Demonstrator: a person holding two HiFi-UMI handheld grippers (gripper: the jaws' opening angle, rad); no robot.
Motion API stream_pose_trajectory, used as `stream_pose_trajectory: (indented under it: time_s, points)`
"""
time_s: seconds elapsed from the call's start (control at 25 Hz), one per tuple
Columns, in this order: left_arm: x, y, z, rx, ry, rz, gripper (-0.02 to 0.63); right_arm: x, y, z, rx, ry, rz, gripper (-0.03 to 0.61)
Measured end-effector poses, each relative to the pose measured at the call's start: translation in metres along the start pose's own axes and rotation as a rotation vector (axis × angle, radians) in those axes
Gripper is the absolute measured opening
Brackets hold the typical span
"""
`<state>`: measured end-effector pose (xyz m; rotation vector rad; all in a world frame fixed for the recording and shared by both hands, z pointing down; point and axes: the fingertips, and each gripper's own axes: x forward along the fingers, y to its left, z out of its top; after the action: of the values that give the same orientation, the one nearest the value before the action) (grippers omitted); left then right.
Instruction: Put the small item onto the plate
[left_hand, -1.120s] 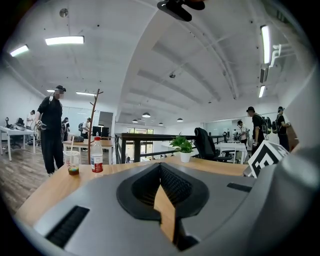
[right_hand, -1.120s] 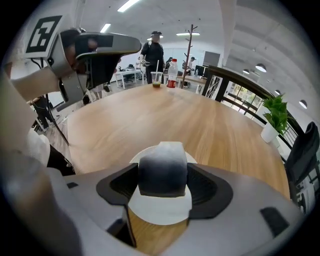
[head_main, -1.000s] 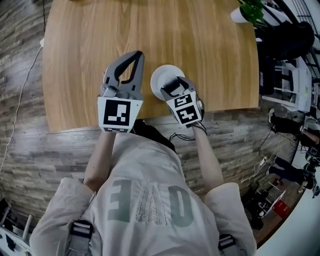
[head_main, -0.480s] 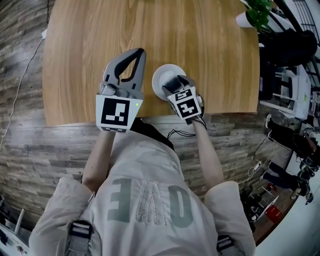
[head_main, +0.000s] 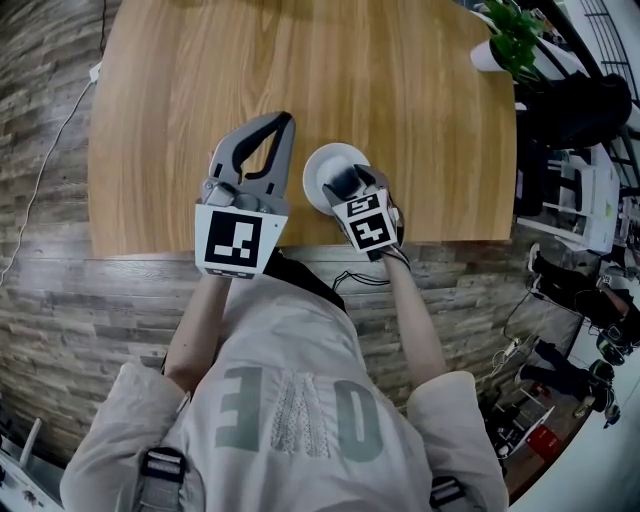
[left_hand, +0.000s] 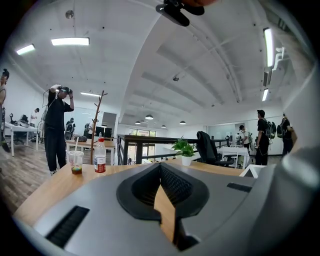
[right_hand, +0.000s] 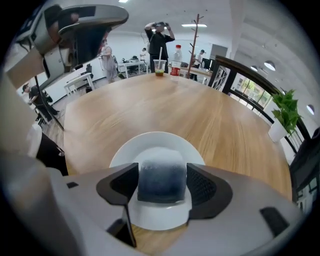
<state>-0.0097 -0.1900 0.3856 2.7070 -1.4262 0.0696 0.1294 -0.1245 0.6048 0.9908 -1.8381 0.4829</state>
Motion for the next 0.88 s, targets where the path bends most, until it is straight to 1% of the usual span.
stream_pose_trajectory:
  time_s: [0.08, 0.2, 0.32, 0.44, 0.56, 0.72, 0.8, 0.88]
  points:
    - [0.0, -0.001, 0.001, 0.003, 0.0, 0.002, 0.009, 0.0, 0.0, 0.0, -0.049, -0.007, -0.021, 0.307]
    - [0.001, -0.001, 0.004, 0.009, -0.004, 0.005, 0.009, -0.004, -0.002, 0.002, -0.067, -0.018, -0.037, 0.307]
    - [0.002, -0.001, 0.008, 0.021, -0.01, 0.003, 0.009, -0.013, -0.001, 0.009, -0.035, -0.051, -0.025, 0.307]
    - [0.007, -0.002, 0.014, 0.057, -0.017, -0.004, 0.009, -0.03, -0.005, 0.029, 0.015, -0.115, -0.009, 0.307]
    - [0.016, -0.006, 0.026, 0.08, -0.04, -0.028, 0.009, -0.056, -0.022, 0.061, 0.084, -0.241, -0.027, 0.307]
    - [0.028, -0.014, 0.048, 0.092, -0.057, -0.046, 0.009, -0.108, -0.05, 0.109, 0.223, -0.457, -0.046, 0.307]
    - [0.035, -0.018, 0.061, 0.095, -0.077, -0.048, 0.009, -0.139, -0.062, 0.131, 0.311, -0.587, -0.055, 0.307]
    - [0.042, -0.021, 0.078, 0.113, -0.113, -0.057, 0.009, -0.175, -0.073, 0.151, 0.427, -0.761, -0.067, 0.305]
